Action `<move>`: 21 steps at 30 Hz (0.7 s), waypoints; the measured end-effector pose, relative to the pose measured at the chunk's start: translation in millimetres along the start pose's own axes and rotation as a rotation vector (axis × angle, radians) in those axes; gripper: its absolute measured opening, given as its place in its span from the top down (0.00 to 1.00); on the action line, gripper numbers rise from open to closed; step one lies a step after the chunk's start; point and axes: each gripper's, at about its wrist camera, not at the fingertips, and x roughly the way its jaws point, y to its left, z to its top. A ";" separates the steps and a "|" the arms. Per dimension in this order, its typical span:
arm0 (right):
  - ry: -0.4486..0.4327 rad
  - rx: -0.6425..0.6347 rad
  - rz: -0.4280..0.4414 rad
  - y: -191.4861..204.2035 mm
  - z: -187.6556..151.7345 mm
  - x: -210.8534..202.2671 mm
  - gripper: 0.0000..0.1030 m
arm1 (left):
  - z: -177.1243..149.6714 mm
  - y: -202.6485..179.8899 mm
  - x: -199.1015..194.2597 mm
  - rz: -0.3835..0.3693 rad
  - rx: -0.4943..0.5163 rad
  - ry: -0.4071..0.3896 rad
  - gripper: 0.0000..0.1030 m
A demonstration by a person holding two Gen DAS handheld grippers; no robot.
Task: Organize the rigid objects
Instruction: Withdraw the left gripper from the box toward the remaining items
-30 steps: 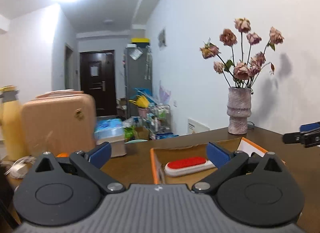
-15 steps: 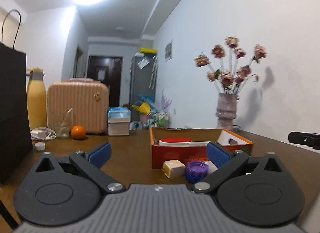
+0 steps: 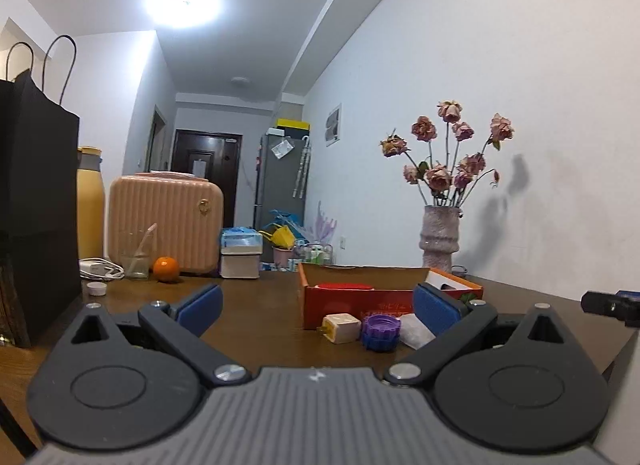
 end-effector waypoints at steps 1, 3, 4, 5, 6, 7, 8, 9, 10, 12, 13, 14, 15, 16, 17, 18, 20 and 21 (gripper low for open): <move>0.001 -0.005 -0.002 1.2 -1.0 -2.8 0.00 | -0.3 -0.7 -1.1 -0.011 0.003 -0.006 0.00; -0.003 -0.001 0.000 2.2 -3.1 -8.7 0.00 | -3.4 -0.9 -4.5 -0.024 0.031 -0.018 0.00; -0.006 0.010 0.004 1.6 -4.7 -12.0 0.00 | -5.9 -1.4 -7.1 -0.017 0.044 -0.025 0.00; -0.005 0.014 0.008 1.3 -5.7 -14.4 0.00 | -8.5 -0.9 -9.1 -0.008 0.044 -0.035 0.00; -0.009 0.012 0.009 1.0 -7.5 -17.4 0.00 | -11.5 0.2 -9.6 -0.005 0.034 -0.041 0.00; -0.014 0.006 0.002 0.8 -9.6 -19.9 0.00 | -13.3 0.5 -7.6 -0.008 0.024 -0.034 0.00; -0.015 -0.002 -0.008 0.4 -10.3 -20.3 0.00 | -13.9 -0.3 -4.7 -0.009 0.023 -0.021 0.00; -0.012 -0.012 -0.018 0.5 -11.2 -19.4 0.00 | -15.0 -2.3 -1.3 -0.006 0.027 -0.006 0.00; -0.006 -0.016 -0.027 -0.5 -11.7 -16.7 0.00 | -15.2 -3.6 0.6 -0.005 0.029 -0.002 0.00; -0.001 -0.001 -0.036 -3.7 -12.5 -11.5 0.00 | -16.4 -7.8 4.1 -0.018 0.041 0.004 0.00; 0.006 0.007 -0.040 -4.8 -13.6 -8.5 0.00 | -16.8 -9.1 5.5 -0.023 0.046 0.008 0.00; 0.018 0.010 -0.045 -5.4 -14.8 -4.2 0.00 | -17.5 -10.5 8.0 -0.028 0.051 0.013 0.00; 0.028 0.008 -0.049 -5.0 -16.6 -0.4 0.00 | -18.4 -11.9 11.2 -0.031 0.053 0.019 0.00; 0.042 0.004 -0.049 -5.0 -18.2 4.3 0.00 | -19.4 -12.6 14.7 -0.035 0.052 0.028 0.00; 0.063 0.002 -0.037 -5.1 -19.4 9.5 0.00 | -20.8 -13.7 20.0 -0.038 0.048 0.045 0.00; 0.079 0.002 -0.021 -5.3 -20.2 15.2 0.00 | -22.3 -14.6 25.3 -0.039 0.044 0.060 0.00; 0.093 0.000 -0.012 -4.5 -21.0 24.6 0.02 | -24.8 -17.7 37.2 -0.043 0.046 0.089 0.00; 0.102 -0.006 -0.008 -3.3 -21.2 29.9 0.02 | -25.7 -19.7 43.7 -0.045 0.051 0.102 0.00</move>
